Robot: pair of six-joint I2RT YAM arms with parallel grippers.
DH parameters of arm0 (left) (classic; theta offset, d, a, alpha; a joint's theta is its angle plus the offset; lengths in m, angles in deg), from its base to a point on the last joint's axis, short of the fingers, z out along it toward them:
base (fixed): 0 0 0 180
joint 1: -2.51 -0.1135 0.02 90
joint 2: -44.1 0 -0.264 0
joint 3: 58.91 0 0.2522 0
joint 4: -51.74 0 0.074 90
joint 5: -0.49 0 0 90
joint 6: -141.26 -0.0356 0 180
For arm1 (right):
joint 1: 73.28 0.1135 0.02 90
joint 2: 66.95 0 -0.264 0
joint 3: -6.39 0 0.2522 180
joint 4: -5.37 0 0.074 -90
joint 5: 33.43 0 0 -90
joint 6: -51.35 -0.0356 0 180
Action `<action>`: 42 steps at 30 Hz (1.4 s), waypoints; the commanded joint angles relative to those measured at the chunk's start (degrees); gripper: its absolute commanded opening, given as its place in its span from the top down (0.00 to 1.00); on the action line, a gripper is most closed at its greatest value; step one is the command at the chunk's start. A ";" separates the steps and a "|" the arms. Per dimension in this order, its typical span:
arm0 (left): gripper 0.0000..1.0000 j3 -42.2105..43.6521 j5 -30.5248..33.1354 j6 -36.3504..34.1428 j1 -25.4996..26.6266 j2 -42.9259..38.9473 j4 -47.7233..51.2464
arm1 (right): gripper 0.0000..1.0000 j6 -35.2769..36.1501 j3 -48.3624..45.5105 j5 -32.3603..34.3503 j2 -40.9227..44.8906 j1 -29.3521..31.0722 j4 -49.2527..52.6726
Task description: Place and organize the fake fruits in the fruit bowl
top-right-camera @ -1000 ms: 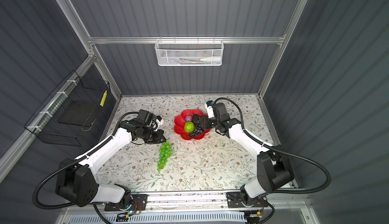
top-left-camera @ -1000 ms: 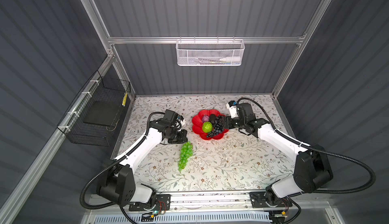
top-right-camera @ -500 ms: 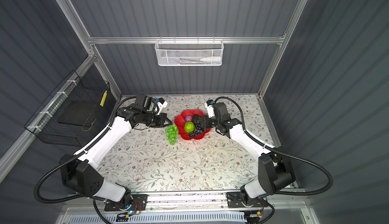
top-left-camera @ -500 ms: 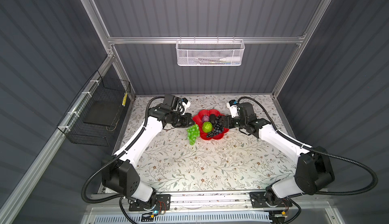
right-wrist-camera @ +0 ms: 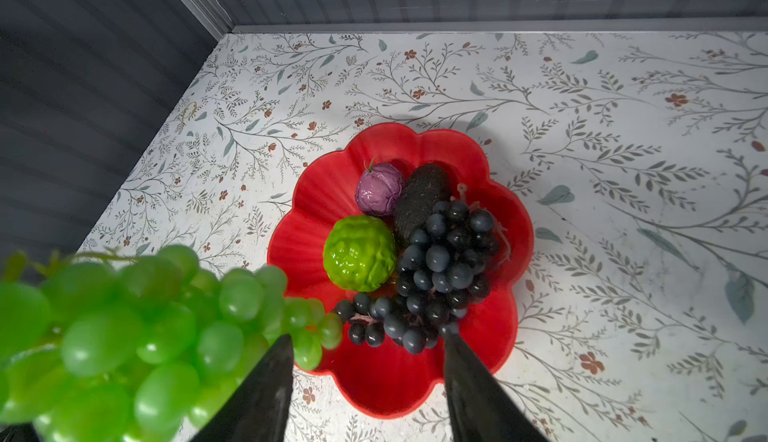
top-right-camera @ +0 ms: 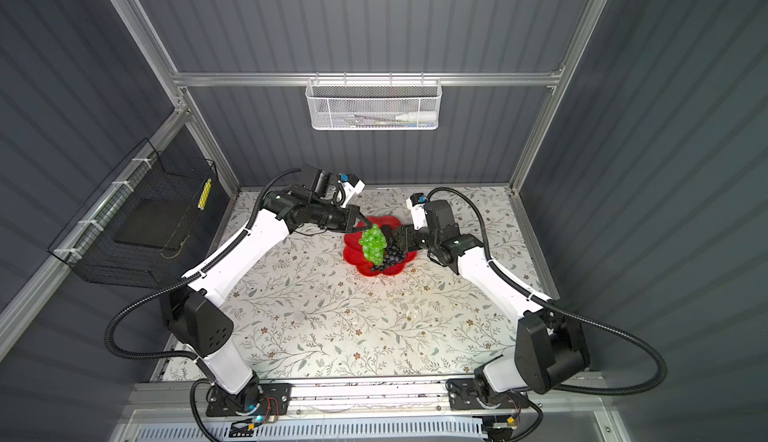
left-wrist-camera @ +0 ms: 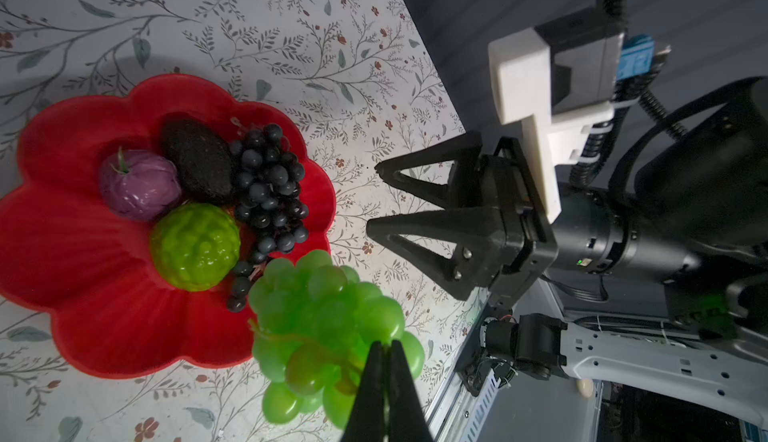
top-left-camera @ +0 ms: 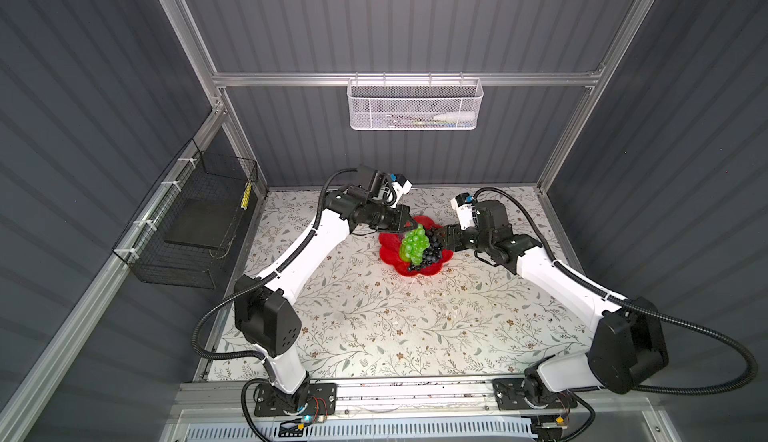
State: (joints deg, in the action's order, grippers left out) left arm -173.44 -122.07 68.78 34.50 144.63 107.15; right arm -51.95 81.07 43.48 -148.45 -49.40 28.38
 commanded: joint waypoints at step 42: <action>1.00 13.23 -1.21 4.72 -2.35 0.50 -16.08 | 0.42 -1.78 -3.42 -3.50 0.87 -3.40 -1.46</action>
State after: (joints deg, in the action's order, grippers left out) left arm -161.40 -123.71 74.40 32.84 148.24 91.15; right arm -53.26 75.54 41.84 -146.50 -52.92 27.29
